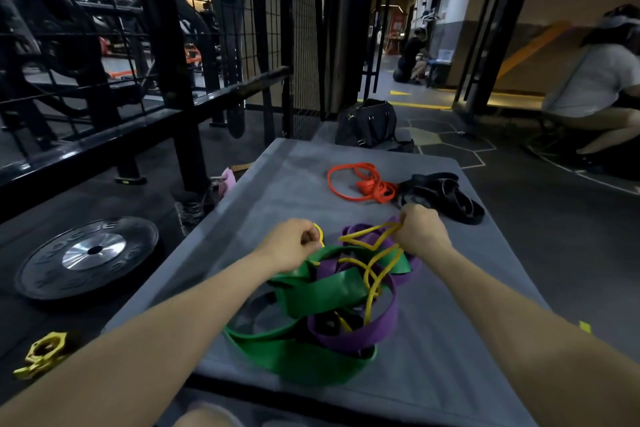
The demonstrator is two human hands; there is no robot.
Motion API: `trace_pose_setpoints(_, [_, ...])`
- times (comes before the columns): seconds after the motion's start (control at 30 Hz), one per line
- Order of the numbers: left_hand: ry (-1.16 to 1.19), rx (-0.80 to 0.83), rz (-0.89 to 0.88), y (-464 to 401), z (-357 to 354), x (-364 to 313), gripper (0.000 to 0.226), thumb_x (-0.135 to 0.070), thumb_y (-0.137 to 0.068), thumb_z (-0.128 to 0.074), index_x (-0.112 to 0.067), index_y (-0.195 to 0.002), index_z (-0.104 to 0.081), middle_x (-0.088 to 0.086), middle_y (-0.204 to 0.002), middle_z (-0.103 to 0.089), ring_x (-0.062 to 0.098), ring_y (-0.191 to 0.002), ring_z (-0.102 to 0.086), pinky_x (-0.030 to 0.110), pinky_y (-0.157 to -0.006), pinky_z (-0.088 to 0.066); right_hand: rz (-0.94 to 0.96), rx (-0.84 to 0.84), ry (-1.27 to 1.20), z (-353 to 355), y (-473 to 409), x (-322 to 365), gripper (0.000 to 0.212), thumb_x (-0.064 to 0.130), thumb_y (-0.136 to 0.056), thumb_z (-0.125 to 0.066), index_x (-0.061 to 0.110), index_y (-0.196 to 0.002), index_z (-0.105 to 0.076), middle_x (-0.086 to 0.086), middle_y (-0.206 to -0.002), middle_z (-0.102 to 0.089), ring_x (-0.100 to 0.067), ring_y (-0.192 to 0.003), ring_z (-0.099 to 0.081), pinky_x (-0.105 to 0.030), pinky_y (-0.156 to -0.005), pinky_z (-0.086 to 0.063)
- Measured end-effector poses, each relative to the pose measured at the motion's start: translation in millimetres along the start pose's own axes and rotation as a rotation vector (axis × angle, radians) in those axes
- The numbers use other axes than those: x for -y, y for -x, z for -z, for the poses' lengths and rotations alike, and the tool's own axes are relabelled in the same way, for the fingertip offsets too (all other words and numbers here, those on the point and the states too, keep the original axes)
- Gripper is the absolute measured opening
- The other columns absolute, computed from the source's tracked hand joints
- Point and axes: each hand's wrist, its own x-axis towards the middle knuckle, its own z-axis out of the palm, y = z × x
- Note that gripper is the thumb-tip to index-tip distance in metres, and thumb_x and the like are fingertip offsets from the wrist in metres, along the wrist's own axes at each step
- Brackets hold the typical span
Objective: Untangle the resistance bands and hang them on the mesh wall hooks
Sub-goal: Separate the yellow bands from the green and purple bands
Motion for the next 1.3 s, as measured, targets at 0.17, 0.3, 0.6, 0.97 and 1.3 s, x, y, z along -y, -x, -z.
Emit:
trace_pose_setpoints(0.17, [-0.283,0.247,0.105,-21.8,-9.8,12.6,0.027,-0.017,-0.088,-0.059,-0.010,-0.114,-0.060,0.009,-0.122,-0.059,0.026,-0.112,-0.055,0.029,-0.091,-0.043,-0.063,-0.005,-0.072,1.5,-9.5,-3.5,0.034,-0.003,-0.079,-0.047,0.010,-0.053,-0.029,-0.006,-0.055,-0.034,-0.018,-0.046,-0.032,-0.023,-0.040,-0.021])
trace_pose_setpoints(0.3, [-0.413,0.431,0.148,-29.5,-15.5,14.3,0.030,-0.022,-0.095,-0.047,-0.008,-0.119,-0.057,0.012,-0.122,-0.059,0.028,-0.111,-0.056,0.034,-0.091,-0.044,-0.121,-0.031,-0.131,4.2,-17.8,-13.9,0.036,-0.003,-0.078,-0.048,0.011,-0.051,-0.028,-0.004,-0.055,-0.030,-0.017,-0.045,-0.027,-0.022,-0.040,-0.019])
trace_pose_setpoints(0.6, [-0.082,0.401,0.310,-25.7,3.9,35.8,0.023,-0.013,-0.093,-0.049,-0.011,-0.080,-0.067,0.005,-0.080,-0.066,0.020,-0.081,-0.059,0.022,-0.065,-0.045,-0.058,-0.027,-0.083,-8.9,-17.2,-7.3,0.037,0.000,-0.079,-0.053,0.008,-0.051,-0.030,-0.007,-0.054,-0.035,-0.023,-0.049,-0.038,-0.025,-0.045,-0.027])
trace_pose_setpoints(0.97, [-0.776,0.536,0.087,-51.9,-18.2,14.6,0.038,-0.025,-0.093,-0.050,-0.026,-0.131,-0.051,0.003,-0.143,-0.037,0.024,-0.133,-0.037,0.041,-0.102,-0.040,-0.008,-0.008,0.008,-16.6,-13.3,-14.1,0.009,0.003,-0.083,-0.053,-0.001,-0.076,-0.059,-0.019,-0.086,-0.064,-0.036,-0.086,-0.063,-0.025,-0.057,-0.035])
trace_pose_setpoints(1.3, [-0.866,0.752,0.077,-55.0,-6.1,19.9,0.039,-0.040,-0.093,-0.051,-0.017,-0.125,-0.049,0.008,-0.133,-0.051,0.029,-0.122,-0.047,0.038,-0.099,-0.038,0.010,0.024,-0.036,-8.5,-8.8,-16.5,0.022,-0.005,-0.075,-0.050,0.002,-0.054,-0.046,-0.019,-0.066,-0.057,-0.027,-0.054,-0.047,-0.024,-0.041,-0.028])
